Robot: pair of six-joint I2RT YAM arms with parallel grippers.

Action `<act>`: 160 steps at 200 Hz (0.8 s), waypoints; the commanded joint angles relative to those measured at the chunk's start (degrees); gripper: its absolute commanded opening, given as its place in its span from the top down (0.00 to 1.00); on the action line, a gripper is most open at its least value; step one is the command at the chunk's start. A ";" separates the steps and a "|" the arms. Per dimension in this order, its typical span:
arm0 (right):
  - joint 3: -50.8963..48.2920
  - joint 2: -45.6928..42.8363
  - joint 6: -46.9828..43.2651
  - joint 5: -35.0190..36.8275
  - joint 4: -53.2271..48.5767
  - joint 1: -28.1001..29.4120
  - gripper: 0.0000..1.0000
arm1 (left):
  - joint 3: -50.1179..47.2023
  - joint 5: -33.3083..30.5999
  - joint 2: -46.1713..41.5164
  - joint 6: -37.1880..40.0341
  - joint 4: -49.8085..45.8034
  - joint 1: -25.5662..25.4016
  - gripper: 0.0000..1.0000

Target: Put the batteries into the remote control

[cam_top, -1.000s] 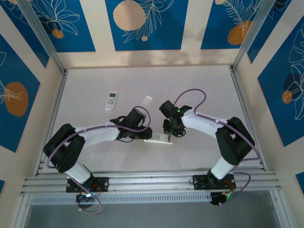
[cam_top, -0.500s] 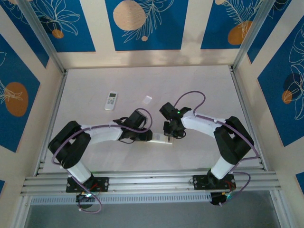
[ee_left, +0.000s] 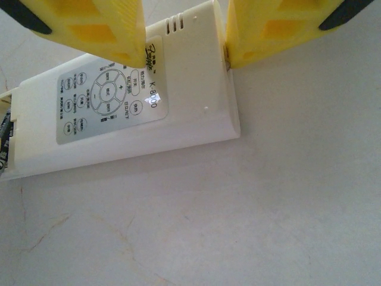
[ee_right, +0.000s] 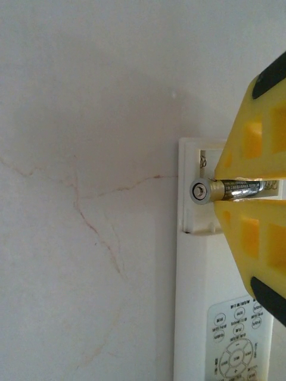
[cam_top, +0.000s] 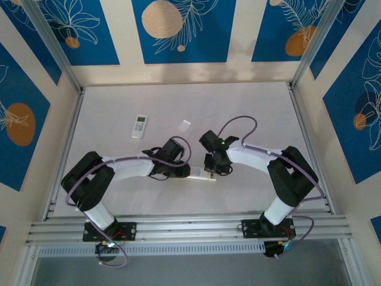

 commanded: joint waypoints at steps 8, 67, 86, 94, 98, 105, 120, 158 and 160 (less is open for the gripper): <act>-1.96 0.31 2.57 -3.03 -1.87 1.27 0.87 | 0.79 0.28 0.72 -0.17 -0.95 -1.09 0.62; -4.47 -0.61 5.53 -7.29 -2.07 1.39 0.89 | 0.64 -0.17 0.64 -0.43 -0.85 -1.18 0.63; -5.63 -0.45 6.14 -8.77 -1.11 1.55 0.91 | 0.57 -0.25 0.50 -0.62 -0.66 -1.18 0.63; -5.90 -0.23 6.34 -9.21 -1.08 1.63 0.91 | 0.53 -0.25 0.42 -0.62 -0.70 -1.22 0.63; -5.99 -0.08 6.23 -9.54 -1.08 1.73 0.91 | 0.46 -0.25 0.36 -0.62 -0.76 -1.18 0.63; -6.04 0.28 6.11 -10.23 -1.08 1.93 0.91 | 0.43 -0.33 0.33 -0.59 -0.72 -1.20 0.63; -6.13 1.04 5.82 -11.24 -1.08 2.34 0.92 | 0.35 -0.52 0.06 -0.62 -0.86 -1.22 0.63; -7.56 2.07 5.72 -11.39 -1.08 2.51 0.92 | 0.08 -0.71 -0.54 -0.79 -0.79 -1.18 0.63; -7.59 2.07 5.67 -11.52 -1.08 2.51 0.92 | 0.07 -0.69 -0.58 -0.75 -0.79 -1.20 0.63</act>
